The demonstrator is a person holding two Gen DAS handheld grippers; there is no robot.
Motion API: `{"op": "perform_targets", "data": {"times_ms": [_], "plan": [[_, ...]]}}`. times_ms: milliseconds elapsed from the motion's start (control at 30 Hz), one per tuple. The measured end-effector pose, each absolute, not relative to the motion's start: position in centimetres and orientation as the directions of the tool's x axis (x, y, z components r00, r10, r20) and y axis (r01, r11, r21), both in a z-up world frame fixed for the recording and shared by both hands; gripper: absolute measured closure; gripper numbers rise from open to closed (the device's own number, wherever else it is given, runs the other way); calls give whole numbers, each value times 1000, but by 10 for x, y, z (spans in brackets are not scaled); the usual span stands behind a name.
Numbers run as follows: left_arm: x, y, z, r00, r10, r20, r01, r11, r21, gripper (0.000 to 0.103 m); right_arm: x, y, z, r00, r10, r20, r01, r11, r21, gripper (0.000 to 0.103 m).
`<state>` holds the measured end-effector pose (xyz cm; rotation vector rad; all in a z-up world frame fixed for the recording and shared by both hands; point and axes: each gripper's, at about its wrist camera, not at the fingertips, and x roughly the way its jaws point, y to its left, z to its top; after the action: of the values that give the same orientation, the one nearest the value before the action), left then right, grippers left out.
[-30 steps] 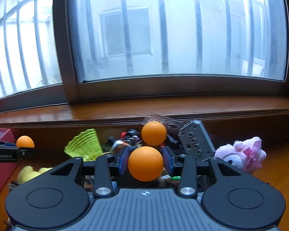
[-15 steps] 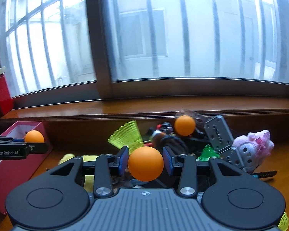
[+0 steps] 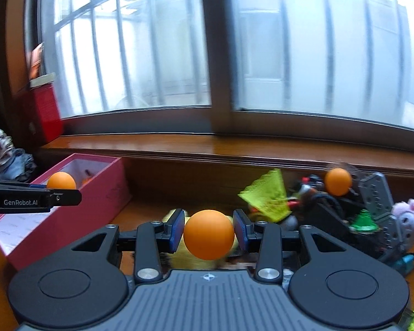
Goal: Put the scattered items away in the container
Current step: 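Carry the held orange balls in both tools over the pink shoebox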
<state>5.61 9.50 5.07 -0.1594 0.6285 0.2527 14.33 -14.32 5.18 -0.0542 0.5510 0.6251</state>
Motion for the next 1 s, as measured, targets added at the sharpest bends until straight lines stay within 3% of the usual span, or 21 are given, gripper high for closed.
{"op": "perform_targets", "data": {"times_ms": [1000], "plan": [[-6,192,47,720,316,-617,-435,899,-47,63,96,-11,60,524,691,-498,-743,657,131,61]]}}
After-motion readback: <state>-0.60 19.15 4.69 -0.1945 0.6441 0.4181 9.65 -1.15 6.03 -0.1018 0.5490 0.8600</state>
